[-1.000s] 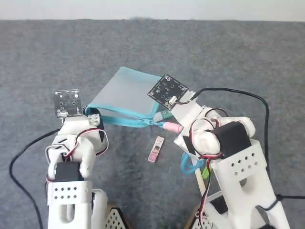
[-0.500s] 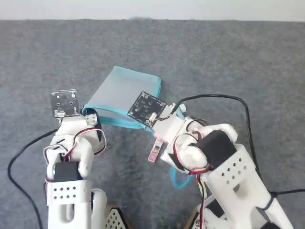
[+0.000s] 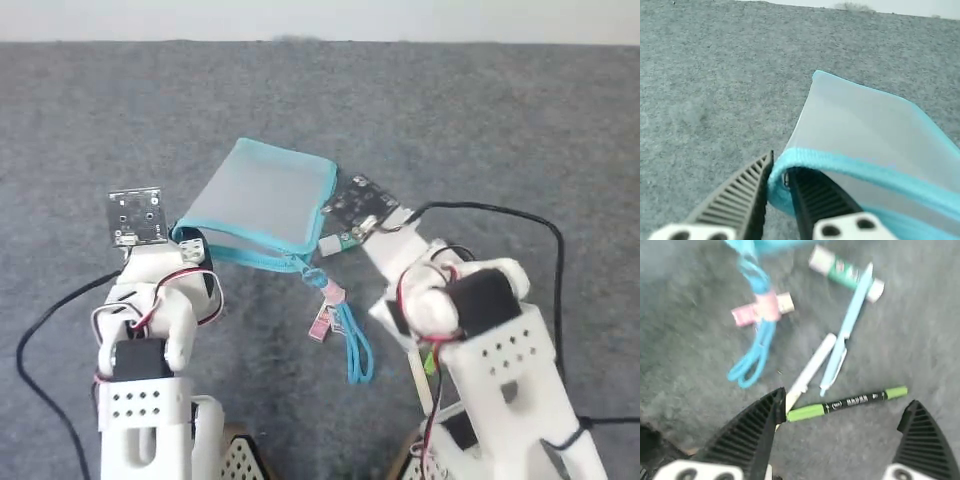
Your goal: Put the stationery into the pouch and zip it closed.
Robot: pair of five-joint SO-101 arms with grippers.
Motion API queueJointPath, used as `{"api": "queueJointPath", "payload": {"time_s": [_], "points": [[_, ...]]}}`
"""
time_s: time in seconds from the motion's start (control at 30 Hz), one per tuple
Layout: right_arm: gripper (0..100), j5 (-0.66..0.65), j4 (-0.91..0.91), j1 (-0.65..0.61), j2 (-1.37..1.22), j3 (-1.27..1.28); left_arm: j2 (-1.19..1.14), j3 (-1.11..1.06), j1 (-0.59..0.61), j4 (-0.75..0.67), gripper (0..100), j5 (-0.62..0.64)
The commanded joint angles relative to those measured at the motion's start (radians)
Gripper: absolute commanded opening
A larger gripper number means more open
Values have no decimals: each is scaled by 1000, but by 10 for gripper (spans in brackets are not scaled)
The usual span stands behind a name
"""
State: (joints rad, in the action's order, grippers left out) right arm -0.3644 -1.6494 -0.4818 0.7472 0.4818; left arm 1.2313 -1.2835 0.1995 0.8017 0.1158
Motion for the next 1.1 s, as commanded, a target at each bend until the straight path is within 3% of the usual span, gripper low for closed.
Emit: {"api": "queueJointPath", "payload": {"time_s": [0.0,0.1,0.23,0.57,0.83,1.07], "points": [[355,-46,116,120,-105,58,-3,64,9,2,11,17],[355,-81,173,202,-252,52,3,53,9,2,11,17],[355,-153,209,206,-433,28,3,51,9,0,11,17],[356,-72,492,225,-707,31,3,50,9,0,11,14],[351,-72,529,216,-843,31,3,50,5,0,11,14],[92,-26,536,219,-888,28,3,48,3,0,12,15]]}}
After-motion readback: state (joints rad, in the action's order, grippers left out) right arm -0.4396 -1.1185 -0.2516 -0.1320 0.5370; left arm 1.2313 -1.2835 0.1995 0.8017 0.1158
